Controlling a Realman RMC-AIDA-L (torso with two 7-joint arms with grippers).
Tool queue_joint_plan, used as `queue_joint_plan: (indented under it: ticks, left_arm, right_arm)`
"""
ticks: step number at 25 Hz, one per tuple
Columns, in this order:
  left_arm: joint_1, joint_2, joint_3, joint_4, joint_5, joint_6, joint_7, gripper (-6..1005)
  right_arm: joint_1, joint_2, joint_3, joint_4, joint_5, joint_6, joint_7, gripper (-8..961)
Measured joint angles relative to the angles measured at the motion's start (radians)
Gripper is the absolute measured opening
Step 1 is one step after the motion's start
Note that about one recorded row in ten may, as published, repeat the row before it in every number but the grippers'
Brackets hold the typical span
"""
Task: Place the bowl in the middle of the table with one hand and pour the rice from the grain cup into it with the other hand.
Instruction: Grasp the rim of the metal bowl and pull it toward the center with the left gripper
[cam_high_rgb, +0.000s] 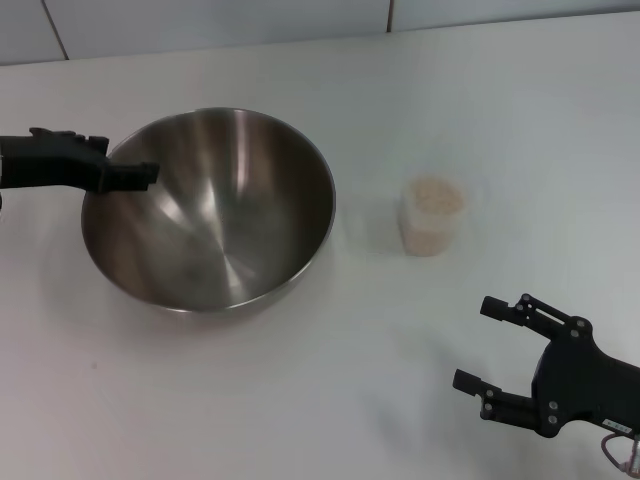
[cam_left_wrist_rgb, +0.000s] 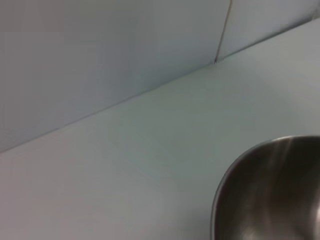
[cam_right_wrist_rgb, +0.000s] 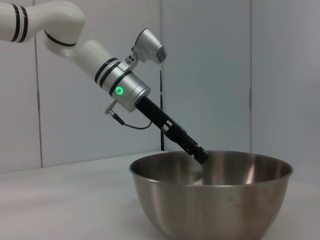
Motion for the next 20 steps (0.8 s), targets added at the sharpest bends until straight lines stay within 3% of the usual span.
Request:
queue_joint_plan:
  ticks: [20]
  left_arm:
    - [-0.050,0.003,0.003,-0.031,0.088,0.038,-0.061,680]
  right_arm:
    - [0.003,0.000,-0.004,0.000,0.000,0.001,-0.001,834]
